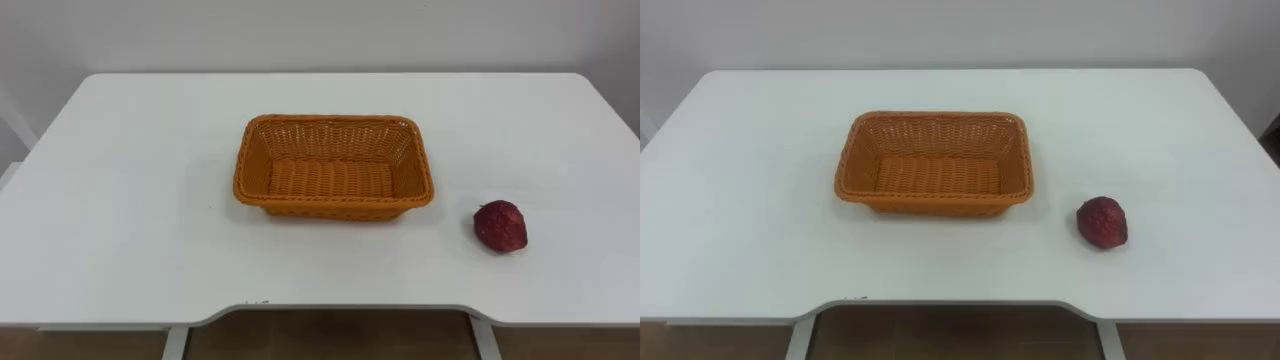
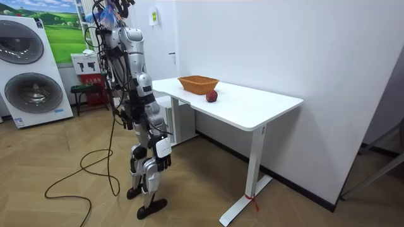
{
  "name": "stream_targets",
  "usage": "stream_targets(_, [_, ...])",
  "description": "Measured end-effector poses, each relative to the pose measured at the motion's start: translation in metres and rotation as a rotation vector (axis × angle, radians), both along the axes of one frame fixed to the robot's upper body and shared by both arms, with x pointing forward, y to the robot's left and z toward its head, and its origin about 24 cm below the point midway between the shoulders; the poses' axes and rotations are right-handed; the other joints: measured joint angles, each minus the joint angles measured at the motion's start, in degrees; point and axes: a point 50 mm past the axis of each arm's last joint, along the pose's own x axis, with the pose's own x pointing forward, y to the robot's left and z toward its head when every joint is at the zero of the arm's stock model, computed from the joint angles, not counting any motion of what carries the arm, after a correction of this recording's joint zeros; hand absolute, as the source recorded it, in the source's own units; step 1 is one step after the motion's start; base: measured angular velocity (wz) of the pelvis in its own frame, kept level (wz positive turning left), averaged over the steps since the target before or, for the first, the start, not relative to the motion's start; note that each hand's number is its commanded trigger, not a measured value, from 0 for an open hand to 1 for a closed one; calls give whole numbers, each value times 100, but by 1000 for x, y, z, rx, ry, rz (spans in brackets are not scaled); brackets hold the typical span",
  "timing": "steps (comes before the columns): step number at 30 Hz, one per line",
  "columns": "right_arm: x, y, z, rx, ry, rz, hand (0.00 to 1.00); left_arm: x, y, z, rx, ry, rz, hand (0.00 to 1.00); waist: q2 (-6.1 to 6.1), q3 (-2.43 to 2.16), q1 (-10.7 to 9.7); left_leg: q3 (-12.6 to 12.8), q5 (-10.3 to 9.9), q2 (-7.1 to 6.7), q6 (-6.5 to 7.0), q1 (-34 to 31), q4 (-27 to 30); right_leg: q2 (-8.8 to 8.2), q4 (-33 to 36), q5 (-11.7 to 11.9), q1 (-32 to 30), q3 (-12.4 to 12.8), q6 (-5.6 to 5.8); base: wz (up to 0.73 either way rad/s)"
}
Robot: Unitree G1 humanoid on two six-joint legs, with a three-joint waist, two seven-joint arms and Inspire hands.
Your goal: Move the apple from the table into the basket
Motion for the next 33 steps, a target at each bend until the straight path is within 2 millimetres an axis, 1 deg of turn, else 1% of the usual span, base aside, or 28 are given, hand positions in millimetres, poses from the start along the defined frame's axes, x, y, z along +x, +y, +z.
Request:
stream_targets(4, [0, -1, 0, -16, -9, -27, 0, -2, 1, 0, 2, 7, 14, 0, 0, -1, -8, 0, 0, -1, 0, 3, 2, -4, 0, 0, 5, 3, 0, 0])
stream_targets(7, [0, -1, 0, -38, -26, -82, 0, -3, 0, 0, 13, 1, 24, 0, 2, 0, 4, 22, 0, 2, 0, 11, -1, 3, 12, 0, 0, 51, 0, -3])
stream_targets(10, [-1, -2, 1, -77, -51, -202, 0, -3, -1, 0, 24, -8, 33, 0, 2, 3, 40, 47, 0, 9, 0, 27, -15, 17, 11, 0, -3, 114, 0, -6])
stream_targets(11, [-3, -4, 1, -96, -66, -313, 0, -2, -2, 0, 23, -12, 38, 0, 4, 3, 32, 47, 0, 8, 0, 17, -8, 17, 10, 0, -1, 120, 1, -3])
stream_targets(12, [-4, -6, 2, -113, -94, -466, 0, -3, -2, 0, 24, -17, 59, 0, 5, 4, 22, 67, -1, 12, 0, 7, -7, 20, 8, 0, -2, 132, 1, -4])
stream_targets(13, [-4, -7, 2, -118, -111, -544, 0, -3, -1, 0, 26, -18, 68, 0, 7, 5, 9, 69, -2, 15, 0, 5, -7, 24, 6, 1, -3, 138, 0, 0])
stream_targets(14, [-2, -8, 2, -124, -148, -692, 0, -3, 1, 0, 30, -21, 83, 0, 10, 8, -33, 69, -2, 19, 0, 3, -13, 28, 3, 2, -4, 138, -2, 0])
stream_targets(15, [2, -10, 3, -130, -193, -849, 0, -5, 2, 0, 33, -21, 98, 0, 16, 10, -66, 69, -2, 19, 0, 7, -14, 30, 1, 2, 8, 137, -2, 0])
stream_targets(16, [4, -11, 3, -132, -215, -921, 0, -5, 2, 1, 36, -22, 104, 0, 17, 10, -92, 69, -2, 19, 0, 10, -15, 31, 3, 2, 13, 139, -2, 0])
stream_targets(17, [9, -13, 4, -134, -263, -1062, 0, -6, 4, 1, 44, -29, 114, 0, 17, 11, -160, 71, -2, 21, 0, 13, -21, 34, 13, 2, 13, 141, -2, 0])
stream_targets(18, [15, -18, 5, -138, -314, -1213, 0, -9, 6, 2, 50, -32, 139, 0, 23, 13, -190, 79, -2, 21, 0, 20, -29, 37, 14, 2, 8, 150, -3, 0])
stream_targets(19, [18, -20, 6, -143, -340, -1294, 0, -10, 7, 2, 52, -38, 147, 0, 25, 13, -210, 79, -2, 20, 0, 23, -28, 36, 9, 2, 8, 152, -3, 0])
stream_targets(21, [29, -32, 11, -163, -444, -1587, 0, -10, 11, 3, 73, -57, 168, 0, 23, 13, -300, 77, -2, 16, 0, 19, -25, 32, 6, 2, 8, 148, -2, 0])
stream_targets(23, [38, -40, 16, -174, -508, -1732, 0, -11, 13, 4, 83, -70, 177, 0, 25, 13, -352, 84, -2, 16, 0, 14, -22, 32, 4, 2, 0, 164, -2, 0])
stream_targets(25, [45, -52, 22, -198, -580, -1866, 0, -5, 18, 7, 95, -113, 170, 0, 24, 12, -397, 89, -2, 13, 0, 8, -21, 29, -3, 2, 0, 163, -1, 0])
stream_targets(28, [51, -64, 30, -224, -648, -1970, 0, -8, 22, 9, 110, -132, 182, 0, 13, 7, -457, 83, -2, 7, 0, 10, -18, 24, -9, 1, -1, 145, 0, 0])
stream_targets(29, [55, -71, 35, -235, -688, -2011, 0, -10, 24, 10, 117, -134, 184, 0, 14, 7, -509, 83, -2, 6, 0, 9, -19, 24, -12, 1, -8, 150, 1, 0])
stream_targets(31, [58, -81, 42, -267, -737, -2053, 0, -14, 26, 11, 135, -133, 193, 0, 12, 6, -544, 83, -2, 5, 0, 9, -21, 24, -12, 0, -24, 163, 1, -3])
stream_targets(32, [60, -87, 46, -300, -757, -2085, 0, -15, 28, 11, 141, -131, 194, 0, -18, -8, -554, 84, -2, 6, 0, -4, -28, 26, 0, 0, -39, 167, 1, 0])
stream_targets(33, [63, -93, 52, -335, -776, -2105, 0, -15, 29, 11, 143, -132, 192, 0, -11, -9, -558, 84, -1, 6, 1, -39, -30, 27, 9, 0, -81, 172, 1, 0])
